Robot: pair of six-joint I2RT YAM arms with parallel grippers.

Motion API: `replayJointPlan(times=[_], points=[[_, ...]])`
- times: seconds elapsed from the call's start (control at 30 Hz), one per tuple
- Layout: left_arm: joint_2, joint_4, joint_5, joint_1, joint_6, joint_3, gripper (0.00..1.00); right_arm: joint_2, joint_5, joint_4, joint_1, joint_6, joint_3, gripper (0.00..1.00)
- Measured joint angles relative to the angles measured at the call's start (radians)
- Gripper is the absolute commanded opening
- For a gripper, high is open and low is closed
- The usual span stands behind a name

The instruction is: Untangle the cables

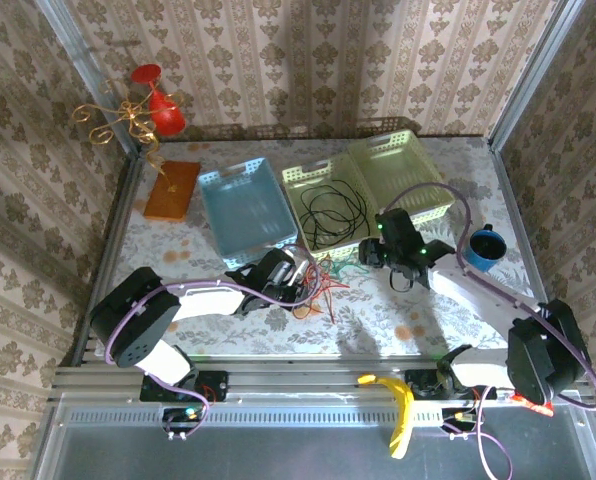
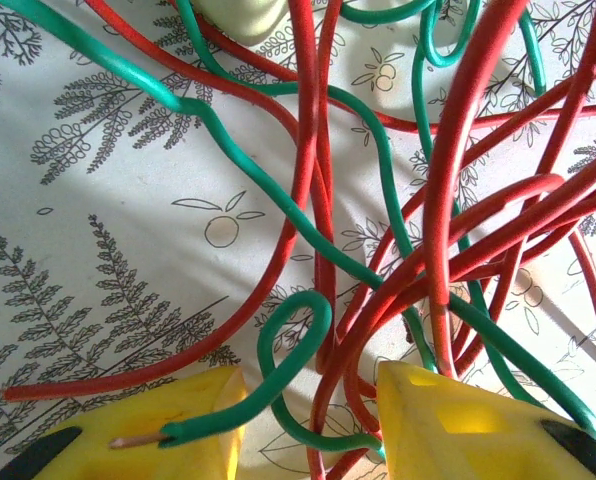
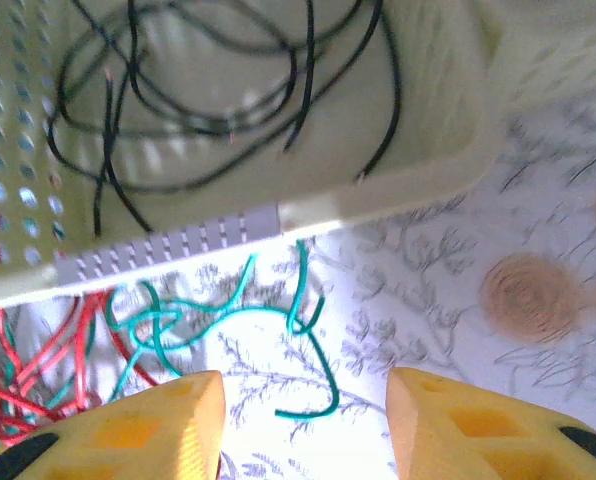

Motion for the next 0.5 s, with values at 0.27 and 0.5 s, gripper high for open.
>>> replayJointPlan(times=[0.27,0.5], points=[[0.0,-0.001,0.0,0.0,0.0,0.0,0.41,0.196,-0.043,0.054,0.012,-0.02,0.01,0.47],[-0.004,-0.005,0.0,0.0,0.0,0.0,0.41,0.279,-0.025,0.069,0.036,-0.037,0.033,0.24]])
